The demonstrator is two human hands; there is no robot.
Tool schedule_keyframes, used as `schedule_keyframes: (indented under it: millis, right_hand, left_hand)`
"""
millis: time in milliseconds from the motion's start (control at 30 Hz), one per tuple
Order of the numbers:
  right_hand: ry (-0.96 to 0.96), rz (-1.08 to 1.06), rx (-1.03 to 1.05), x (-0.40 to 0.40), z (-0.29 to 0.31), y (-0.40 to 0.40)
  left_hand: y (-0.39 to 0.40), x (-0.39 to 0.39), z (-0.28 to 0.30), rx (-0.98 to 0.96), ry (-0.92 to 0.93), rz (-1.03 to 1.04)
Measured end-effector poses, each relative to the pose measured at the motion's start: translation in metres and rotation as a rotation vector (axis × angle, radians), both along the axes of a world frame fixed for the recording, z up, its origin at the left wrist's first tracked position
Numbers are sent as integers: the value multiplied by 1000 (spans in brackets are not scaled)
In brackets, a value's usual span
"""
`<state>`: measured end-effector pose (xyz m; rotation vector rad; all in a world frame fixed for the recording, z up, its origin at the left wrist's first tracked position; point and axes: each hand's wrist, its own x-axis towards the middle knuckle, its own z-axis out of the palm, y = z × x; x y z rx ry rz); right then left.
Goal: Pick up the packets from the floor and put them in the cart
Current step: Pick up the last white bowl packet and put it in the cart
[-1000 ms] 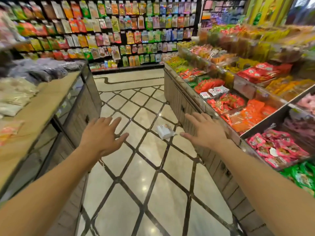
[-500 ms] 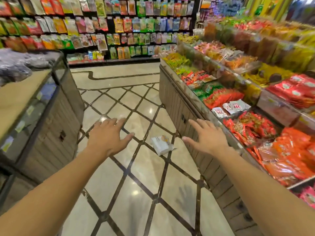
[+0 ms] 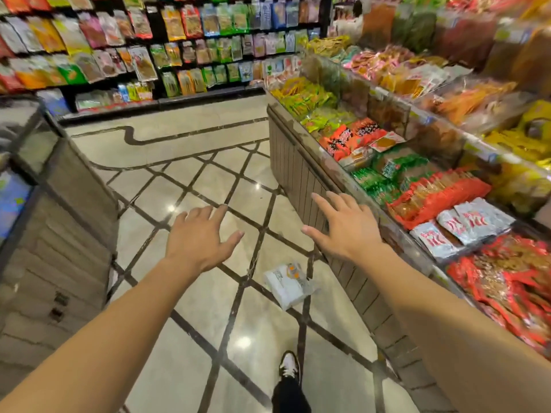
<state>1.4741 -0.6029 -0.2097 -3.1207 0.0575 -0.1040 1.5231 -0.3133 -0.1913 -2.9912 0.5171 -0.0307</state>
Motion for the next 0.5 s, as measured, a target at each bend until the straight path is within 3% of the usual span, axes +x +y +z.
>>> schedule_keyframes:
  millis: [233, 500]
  right_hand:
    - [103, -63, 80, 157, -92, -27]
    - [279, -280, 237, 230, -313, -43]
  left_hand:
    - [-65, 172, -103, 45, 181, -59]
    - [-120, 264, -334, 109, 376, -235]
